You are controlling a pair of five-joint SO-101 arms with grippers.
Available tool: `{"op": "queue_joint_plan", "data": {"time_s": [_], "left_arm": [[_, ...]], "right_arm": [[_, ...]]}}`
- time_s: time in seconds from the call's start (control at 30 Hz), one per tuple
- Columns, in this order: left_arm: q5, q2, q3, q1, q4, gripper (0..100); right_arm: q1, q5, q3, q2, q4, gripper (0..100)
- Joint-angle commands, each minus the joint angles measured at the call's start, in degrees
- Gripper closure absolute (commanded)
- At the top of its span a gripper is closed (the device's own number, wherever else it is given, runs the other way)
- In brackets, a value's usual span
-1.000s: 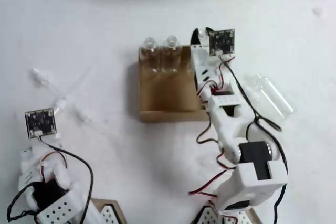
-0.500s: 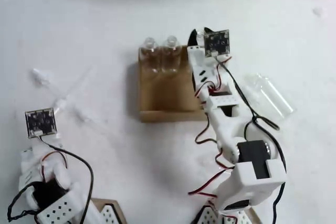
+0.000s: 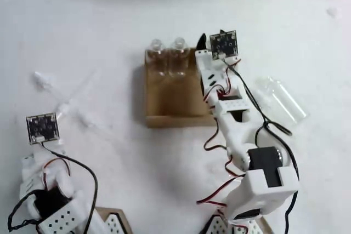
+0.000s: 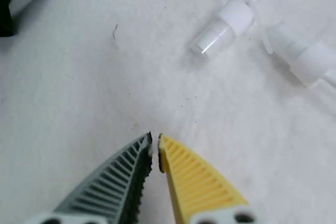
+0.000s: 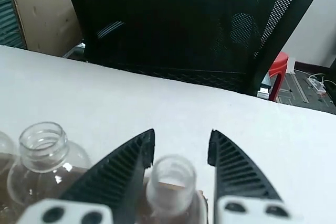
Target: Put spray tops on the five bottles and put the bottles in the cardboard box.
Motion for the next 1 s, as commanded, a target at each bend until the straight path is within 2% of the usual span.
{"op": "queue_joint_plan", "data": {"time_s": [0.0,0.17,0.3,0.7,0.87,0.97], "left_arm": [[-0.09,-0.57,-0.26,0.40,0.18,97],[-0.09,-0.57,-0.26,0.40,0.09,97],[-0.09,-0.57,-0.26,0.40,0.09,97],[-0.09,-0.57,-0.18,0.48,0.09,97],[-0.09,-0.57,-0.18,0.48,0.09,97],[-0.09,-0.57,-0.18,0.40,0.09,97]], "right_arm": [[-0.66,0.70,0.88,-6.90,0.66,85.0],[-0.66,0.70,1.93,-12.44,1.98,85.0],[-0.66,0.62,1.49,-22.20,10.42,85.0],[3.74,0.62,2.02,-69.76,61.76,85.8],[3.56,1.14,6.86,-89.63,74.59,99.1],[3.91,1.14,12.92,-102.29,78.02,95.7]]}}
